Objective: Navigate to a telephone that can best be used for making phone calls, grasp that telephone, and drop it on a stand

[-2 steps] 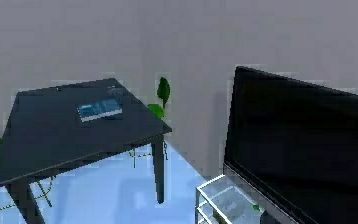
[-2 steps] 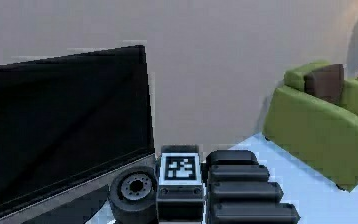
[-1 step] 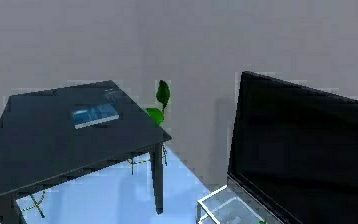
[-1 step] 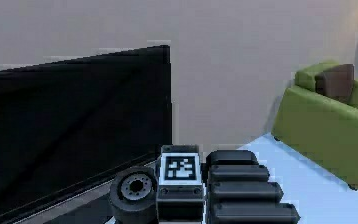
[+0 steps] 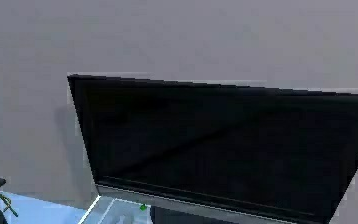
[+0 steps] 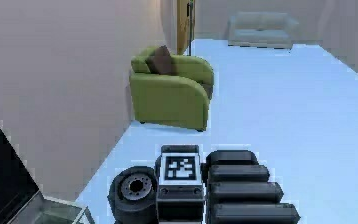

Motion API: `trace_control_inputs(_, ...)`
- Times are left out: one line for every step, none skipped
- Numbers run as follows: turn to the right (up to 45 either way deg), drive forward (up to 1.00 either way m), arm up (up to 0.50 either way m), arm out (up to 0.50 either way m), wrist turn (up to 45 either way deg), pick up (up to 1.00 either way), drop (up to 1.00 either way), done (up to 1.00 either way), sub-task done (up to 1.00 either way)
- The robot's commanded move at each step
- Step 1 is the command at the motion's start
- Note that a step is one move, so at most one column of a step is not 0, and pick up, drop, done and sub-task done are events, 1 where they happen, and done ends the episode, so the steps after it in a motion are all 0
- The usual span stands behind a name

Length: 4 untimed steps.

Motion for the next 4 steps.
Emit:
trace_control_inputs(45.0,0.00,0.00,0.00,0.0,0.00,0.00,0.00,0.00)
trace_control_inputs(27.0,0.00,0.00,0.00,0.0,0.00,0.00,0.00,0.00)
trace_control_inputs(-45.0,0.00,0.00,0.00,0.0,0.00,0.00,0.00,0.00)
trace_control_inputs(-45.0,0.00,0.00,0.00,0.0,0.00,0.00,0.00,0.00)
